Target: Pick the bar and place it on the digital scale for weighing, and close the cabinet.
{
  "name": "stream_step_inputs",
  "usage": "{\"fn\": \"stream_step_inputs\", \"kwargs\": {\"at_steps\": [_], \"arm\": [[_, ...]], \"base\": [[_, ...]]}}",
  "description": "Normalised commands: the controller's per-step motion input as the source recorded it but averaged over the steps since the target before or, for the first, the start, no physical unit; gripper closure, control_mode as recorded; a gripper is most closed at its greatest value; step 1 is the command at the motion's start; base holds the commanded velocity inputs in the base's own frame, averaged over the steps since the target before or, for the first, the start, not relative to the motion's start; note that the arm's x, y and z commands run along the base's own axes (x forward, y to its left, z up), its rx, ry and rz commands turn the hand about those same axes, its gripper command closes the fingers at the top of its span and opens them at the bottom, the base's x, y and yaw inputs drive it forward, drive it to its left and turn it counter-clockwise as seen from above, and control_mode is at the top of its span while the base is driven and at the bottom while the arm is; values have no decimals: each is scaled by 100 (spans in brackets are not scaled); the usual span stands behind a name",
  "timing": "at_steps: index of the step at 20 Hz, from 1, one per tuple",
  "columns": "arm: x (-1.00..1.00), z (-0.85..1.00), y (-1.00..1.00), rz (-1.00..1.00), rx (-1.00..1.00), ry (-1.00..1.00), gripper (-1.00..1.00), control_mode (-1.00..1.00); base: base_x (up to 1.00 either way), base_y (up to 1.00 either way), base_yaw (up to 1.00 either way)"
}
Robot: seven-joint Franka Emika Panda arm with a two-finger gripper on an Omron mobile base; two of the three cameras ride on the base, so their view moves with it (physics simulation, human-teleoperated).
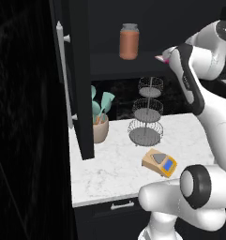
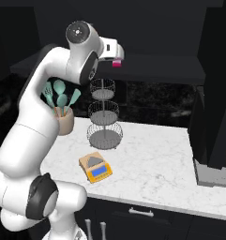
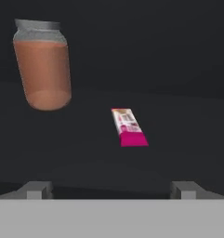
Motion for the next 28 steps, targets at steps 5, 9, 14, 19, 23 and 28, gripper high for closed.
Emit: {"fn": "stream_step_inputs", "kwargs": {"at_steps": [5, 9, 14, 19, 23, 28], "arm": [[32, -17, 0, 2, 0, 3, -100, -100], [28, -20, -8, 3, 0, 4, -100, -100], [24, -4, -18, 5, 0, 1, -100, -100], [35, -3, -7, 3, 0, 5, -100, -100], [41, -13, 0, 1, 0, 5, -100, -100], [38, -9, 0, 1, 0, 2, -100, -100]], "base": [[0, 0, 0], [0, 0, 0], [0, 0, 0], [0, 0, 0], [0, 0, 0], [0, 0, 0]]}}
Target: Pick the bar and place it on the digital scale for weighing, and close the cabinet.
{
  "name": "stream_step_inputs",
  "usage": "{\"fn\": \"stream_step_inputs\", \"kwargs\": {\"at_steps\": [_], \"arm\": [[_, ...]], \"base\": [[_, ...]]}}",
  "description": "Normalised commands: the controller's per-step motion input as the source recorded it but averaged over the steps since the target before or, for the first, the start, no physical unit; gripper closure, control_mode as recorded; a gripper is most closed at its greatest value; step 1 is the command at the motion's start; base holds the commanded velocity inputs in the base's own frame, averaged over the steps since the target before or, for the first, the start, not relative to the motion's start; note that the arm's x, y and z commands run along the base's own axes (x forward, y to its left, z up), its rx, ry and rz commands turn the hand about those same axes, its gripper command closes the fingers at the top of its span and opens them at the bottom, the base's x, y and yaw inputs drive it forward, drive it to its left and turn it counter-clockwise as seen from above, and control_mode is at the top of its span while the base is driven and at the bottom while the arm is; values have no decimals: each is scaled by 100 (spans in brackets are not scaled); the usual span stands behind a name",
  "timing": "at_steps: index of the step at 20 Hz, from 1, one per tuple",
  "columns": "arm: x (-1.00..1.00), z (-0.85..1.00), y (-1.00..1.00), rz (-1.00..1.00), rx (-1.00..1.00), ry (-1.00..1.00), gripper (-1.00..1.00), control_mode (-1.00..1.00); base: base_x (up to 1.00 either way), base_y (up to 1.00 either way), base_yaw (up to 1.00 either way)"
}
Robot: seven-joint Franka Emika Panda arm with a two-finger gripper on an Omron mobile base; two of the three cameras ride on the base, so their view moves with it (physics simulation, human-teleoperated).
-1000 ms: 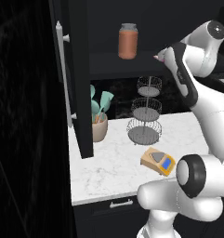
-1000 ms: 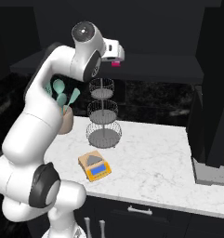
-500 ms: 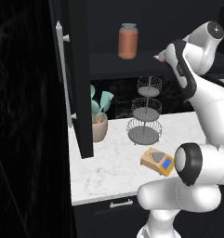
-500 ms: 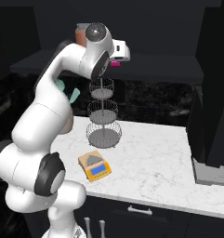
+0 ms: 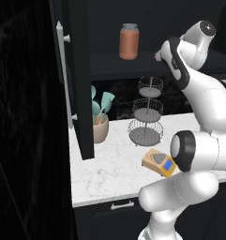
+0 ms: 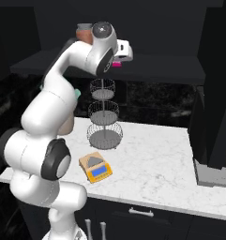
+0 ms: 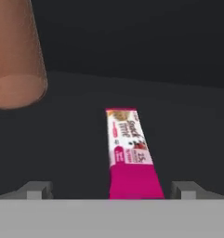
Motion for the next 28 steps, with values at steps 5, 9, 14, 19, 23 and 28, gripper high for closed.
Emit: {"fn": "stream_step_inputs", "kwargs": {"at_steps": [5, 9, 14, 19, 23, 28], "arm": [[39, -11, 0, 0, 0, 0, -100, -100], [33, -10, -21, 1, 0, 0, -100, -100], [28, -27, -5, 2, 0, 2, -100, -100], [25, -39, 0, 2, 0, 5, -100, -100], [24, -42, 0, 1, 0, 7, -100, -100], [16, -62, 9, 4, -4, 7, 100, -100]], "base": [[0, 0, 0], [0, 0, 0], [0, 0, 0], [0, 0, 0], [0, 0, 0], [0, 0, 0]]}}
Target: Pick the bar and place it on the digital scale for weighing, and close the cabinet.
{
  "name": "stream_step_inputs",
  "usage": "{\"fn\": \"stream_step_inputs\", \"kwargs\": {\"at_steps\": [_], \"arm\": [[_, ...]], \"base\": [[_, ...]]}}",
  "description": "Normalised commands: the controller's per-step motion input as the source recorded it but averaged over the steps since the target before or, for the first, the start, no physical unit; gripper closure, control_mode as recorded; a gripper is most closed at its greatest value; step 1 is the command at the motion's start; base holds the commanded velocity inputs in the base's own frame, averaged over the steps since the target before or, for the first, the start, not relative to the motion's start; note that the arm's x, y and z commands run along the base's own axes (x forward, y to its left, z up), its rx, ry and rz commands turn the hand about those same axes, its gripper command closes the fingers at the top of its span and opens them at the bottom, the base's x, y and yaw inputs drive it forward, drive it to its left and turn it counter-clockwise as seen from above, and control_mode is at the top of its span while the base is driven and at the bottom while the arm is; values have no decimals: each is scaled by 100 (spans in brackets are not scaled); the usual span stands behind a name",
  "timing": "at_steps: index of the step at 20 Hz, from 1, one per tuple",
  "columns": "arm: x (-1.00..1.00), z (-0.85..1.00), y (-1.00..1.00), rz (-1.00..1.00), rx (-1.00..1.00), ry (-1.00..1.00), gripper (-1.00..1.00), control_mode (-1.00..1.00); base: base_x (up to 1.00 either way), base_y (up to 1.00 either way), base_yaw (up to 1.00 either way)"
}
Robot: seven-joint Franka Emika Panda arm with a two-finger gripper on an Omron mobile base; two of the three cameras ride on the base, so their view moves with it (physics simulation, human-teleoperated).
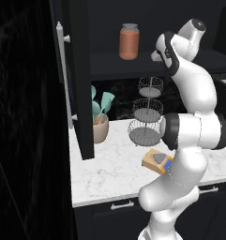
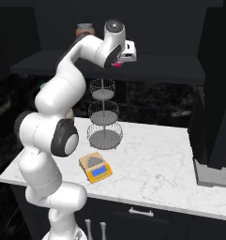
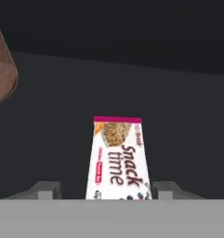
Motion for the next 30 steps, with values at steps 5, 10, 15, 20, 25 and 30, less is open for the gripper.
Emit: {"fn": "stream_step_inputs", "kwargs": {"at_steps": [5, 10, 15, 20, 25, 30], "arm": [[0, -83, 33, 10, -9, 1, 100, -100], [-33, -78, 9, 11, -6, 1, 100, -100], [-94, -51, -21, 2, -1, 3, 100, -100], [-100, -9, -8, 0, 0, 1, 100, -100], [-100, -7, -9, 0, 0, 9, 100, -100], [-100, -27, -10, -1, 3, 16, 100, -100]], "base": [[0, 0, 0], [0, 0, 0], [0, 0, 0], [0, 0, 0], [0, 0, 0], [0, 0, 0]]}}
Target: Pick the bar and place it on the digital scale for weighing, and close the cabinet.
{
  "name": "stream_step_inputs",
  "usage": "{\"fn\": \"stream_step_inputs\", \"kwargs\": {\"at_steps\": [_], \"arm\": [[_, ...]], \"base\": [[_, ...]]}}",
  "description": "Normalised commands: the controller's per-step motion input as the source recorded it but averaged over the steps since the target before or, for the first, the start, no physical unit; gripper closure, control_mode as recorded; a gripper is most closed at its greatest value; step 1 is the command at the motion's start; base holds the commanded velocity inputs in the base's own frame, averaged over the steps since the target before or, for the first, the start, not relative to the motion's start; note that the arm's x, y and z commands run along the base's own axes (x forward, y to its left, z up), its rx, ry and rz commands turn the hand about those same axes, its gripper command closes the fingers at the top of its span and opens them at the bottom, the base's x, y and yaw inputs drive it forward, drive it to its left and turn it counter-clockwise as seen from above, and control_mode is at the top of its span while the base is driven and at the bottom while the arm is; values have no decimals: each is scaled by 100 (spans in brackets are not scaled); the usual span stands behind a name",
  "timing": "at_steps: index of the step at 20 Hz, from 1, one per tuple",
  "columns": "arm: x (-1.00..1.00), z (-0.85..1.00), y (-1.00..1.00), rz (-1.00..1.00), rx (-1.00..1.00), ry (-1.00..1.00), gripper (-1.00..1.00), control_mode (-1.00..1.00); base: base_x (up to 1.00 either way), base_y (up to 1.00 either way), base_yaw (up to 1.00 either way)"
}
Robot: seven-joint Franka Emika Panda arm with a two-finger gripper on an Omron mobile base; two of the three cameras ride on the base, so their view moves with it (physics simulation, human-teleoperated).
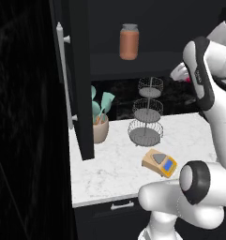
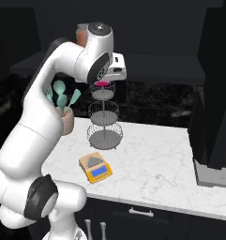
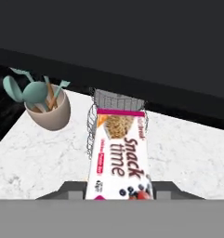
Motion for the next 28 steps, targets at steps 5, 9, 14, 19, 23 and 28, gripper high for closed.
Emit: {"fn": "stream_step_inputs", "kwargs": {"at_steps": [5, 9, 14, 19, 23, 28], "arm": [[-100, -38, -6, 0, 0, 12, 100, -100], [-100, -56, 0, 13, -2, 9, 100, -100], [-100, -60, 0, 32, -5, 9, 100, -100], [-100, -64, 0, 37, -6, 8, 100, -100], [-58, -58, 0, 37, -3, 4, 100, -100], [-8, -40, 2, 38, 0, 0, 100, -100]], "base": [[0, 0, 0], [0, 0, 0], [0, 0, 0], [0, 0, 0], [0, 0, 0], [0, 0, 0]]}}
